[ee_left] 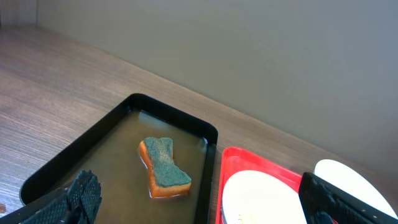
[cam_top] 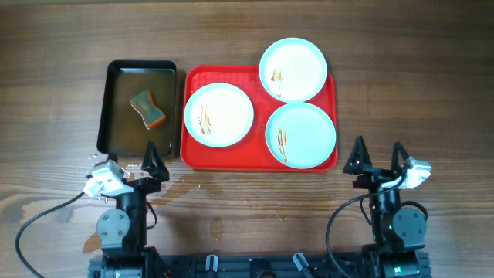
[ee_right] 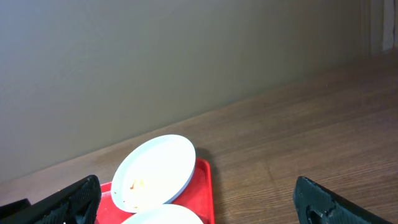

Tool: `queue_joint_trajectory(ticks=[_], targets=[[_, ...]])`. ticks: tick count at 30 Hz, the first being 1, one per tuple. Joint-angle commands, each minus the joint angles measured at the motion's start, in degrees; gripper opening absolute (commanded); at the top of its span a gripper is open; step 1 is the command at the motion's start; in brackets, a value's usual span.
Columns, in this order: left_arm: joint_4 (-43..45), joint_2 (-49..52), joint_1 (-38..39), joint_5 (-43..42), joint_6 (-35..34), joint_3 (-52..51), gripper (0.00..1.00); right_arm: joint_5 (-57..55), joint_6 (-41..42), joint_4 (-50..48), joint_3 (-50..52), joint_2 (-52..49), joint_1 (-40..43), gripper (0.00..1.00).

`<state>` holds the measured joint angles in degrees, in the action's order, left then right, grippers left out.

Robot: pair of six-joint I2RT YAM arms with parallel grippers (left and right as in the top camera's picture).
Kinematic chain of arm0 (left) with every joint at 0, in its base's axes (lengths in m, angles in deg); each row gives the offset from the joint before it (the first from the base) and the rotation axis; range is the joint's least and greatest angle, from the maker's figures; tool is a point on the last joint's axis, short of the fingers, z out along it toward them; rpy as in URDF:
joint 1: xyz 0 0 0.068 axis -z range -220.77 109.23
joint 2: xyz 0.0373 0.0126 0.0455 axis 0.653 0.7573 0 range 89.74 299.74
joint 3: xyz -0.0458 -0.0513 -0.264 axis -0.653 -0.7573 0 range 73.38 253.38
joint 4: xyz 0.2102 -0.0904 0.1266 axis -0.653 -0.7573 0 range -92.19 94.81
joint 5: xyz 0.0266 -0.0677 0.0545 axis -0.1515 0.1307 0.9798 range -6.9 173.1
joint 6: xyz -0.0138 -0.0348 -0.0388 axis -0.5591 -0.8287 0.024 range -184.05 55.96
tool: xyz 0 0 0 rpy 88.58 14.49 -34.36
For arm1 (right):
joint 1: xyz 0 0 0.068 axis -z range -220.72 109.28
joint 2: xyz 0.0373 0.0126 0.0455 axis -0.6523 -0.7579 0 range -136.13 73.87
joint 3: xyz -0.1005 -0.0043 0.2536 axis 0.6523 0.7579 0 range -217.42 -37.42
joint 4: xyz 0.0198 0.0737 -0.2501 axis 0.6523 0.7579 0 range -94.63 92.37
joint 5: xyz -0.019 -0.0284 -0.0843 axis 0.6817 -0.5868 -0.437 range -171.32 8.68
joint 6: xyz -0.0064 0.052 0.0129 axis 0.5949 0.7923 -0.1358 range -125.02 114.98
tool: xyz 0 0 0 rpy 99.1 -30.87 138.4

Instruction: Clean dirty plates on tray and stack at the side

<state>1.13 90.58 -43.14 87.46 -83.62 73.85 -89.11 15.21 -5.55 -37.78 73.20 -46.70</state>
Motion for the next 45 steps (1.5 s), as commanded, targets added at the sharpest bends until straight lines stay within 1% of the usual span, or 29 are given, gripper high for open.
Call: queue_joint_trajectory(ticks=[1, 12, 14, 18, 23, 26, 29, 33, 36, 37, 39, 42, 43, 45], targets=[[-0.2, -0.35, -0.37, -0.92, 1.16, -0.15, 1.0, -0.83, -0.66, -0.31, 0.04, 0.24, -0.28, 1.0], [-0.2, -0.35, -0.37, -0.92, 1.16, -0.15, 1.0, -0.83, -0.66, -0.31, 0.04, 0.24, -0.28, 1.0], [-0.2, -0.35, -0.37, -0.92, 1.16, -0.15, 1.0, -0.85, -0.52, -2.12, 0.07, 0.24, -0.28, 1.0], [-0.17, -0.35, -0.37, -0.92, 1.16, -0.15, 1.0, -0.9, -0.76, -0.33, 0.07, 0.24, -0.28, 1.0], [0.0, -0.35, -0.37, -0.92, 1.14, -0.15, 1.0, -0.92, -0.52, -0.37, 0.07, 0.24, -0.28, 1.0], [1.33, -0.35, -0.37, -3.08, 1.16, -0.15, 1.0, 7.61, -1.09, -0.39, 0.04, 0.24, -0.28, 1.0], [0.87, -0.22, -0.37, -4.35, 1.42, -0.15, 1.0, 15.47, -5.68, -3.37, 0.04, 0.24, -0.28, 1.0], [0.46, 2.32, -0.37, -9.94, 1.36, -0.13, 1.0, 20.96, -6.12, -7.8, -1.68, -1.49, -0.28, 1.0], [1.97, 5.07, -0.37, -15.58, 1.09, 1.27, 1.0, 23.54, -6.34, -10.43, -5.33, -7.28, -0.28, 1.0], [1.92, 7.17, -0.37, -17.7, 1.07, 4.09, 1.0, 26.84, -6.34, -13.27, -8.15, -13.25, -0.28, 1.0], [1.9, 10.6, -0.37, -18.36, 0.7, 8.31, 1.0, 30.01, -6.36, -14.51, -12.81, -21.77, -0.28, 1.0], [0.85, 22.29, -0.37, -19.52, 0.74, 19.47, 1.0, 40.76, -6.73, -14.23, -25.57, -40.46, -0.28, 1.0], [-0.5, 26.49, -0.37, -19.91, 0.74, 22.77, 1.0, 43.89, -6.71, -13.49, -29.97, -45.97, -0.28, 1.0], [-5.75, 34.82, -0.37, -20.02, 0.76, 30.29, 1.0, 47.93, -6.71, -11.06, -37.07, -53.81, -0.31, 0.99]])
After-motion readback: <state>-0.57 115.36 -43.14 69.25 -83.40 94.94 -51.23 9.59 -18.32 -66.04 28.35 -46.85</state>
